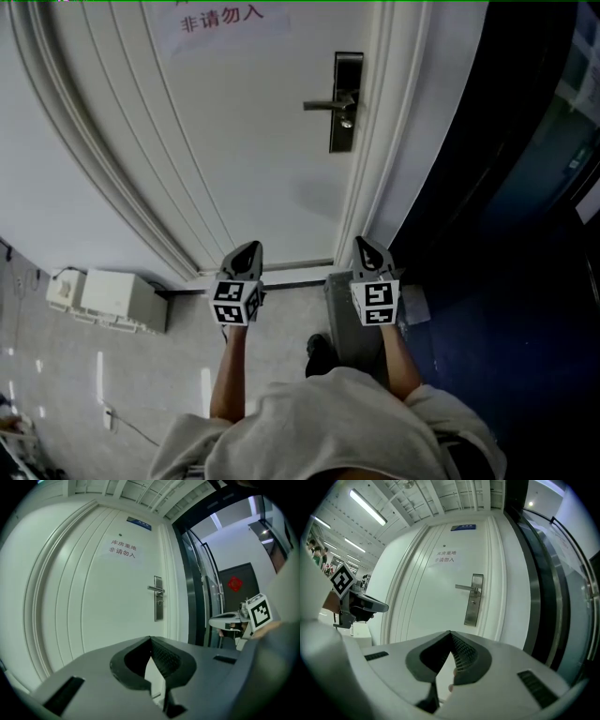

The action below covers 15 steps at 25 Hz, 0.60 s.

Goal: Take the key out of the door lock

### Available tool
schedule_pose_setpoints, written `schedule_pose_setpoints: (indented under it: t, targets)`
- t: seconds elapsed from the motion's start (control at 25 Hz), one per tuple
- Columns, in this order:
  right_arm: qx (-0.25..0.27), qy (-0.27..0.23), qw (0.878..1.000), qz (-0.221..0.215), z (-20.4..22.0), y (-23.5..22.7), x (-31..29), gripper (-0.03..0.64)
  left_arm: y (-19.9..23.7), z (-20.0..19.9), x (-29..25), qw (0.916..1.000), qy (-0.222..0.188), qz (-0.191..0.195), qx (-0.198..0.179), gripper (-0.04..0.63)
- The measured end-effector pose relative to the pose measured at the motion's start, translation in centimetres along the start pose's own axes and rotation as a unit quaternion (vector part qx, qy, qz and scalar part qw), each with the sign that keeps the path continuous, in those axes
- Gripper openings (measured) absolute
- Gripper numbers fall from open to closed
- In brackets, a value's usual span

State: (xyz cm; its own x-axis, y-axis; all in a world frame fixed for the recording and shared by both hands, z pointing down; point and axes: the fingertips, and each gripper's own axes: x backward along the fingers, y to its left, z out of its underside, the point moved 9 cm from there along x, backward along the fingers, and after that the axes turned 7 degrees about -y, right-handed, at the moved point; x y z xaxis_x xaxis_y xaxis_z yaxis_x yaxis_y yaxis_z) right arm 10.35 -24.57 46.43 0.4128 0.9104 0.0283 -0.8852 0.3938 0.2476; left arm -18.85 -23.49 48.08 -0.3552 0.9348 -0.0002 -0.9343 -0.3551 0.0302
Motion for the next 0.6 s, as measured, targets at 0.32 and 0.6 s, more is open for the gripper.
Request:
schedule_pose_setpoints:
  t: [0.32, 0.6]
  targets:
    - [0.008, -0.022, 1.000, -0.013, -0.8, -6.7, -11.5, 0.023, 2.7, -2.9, -12.2, 0.9998, -0.012, -0.005, -0.012, 0.017]
    - [0.009, -0.019, 0.999, -0.027, 0.8, -10.2, -18.6, 0.023, 4.3, -3.2, -20.2, 0.9997, -0.015, -0.009, -0.014, 0.017]
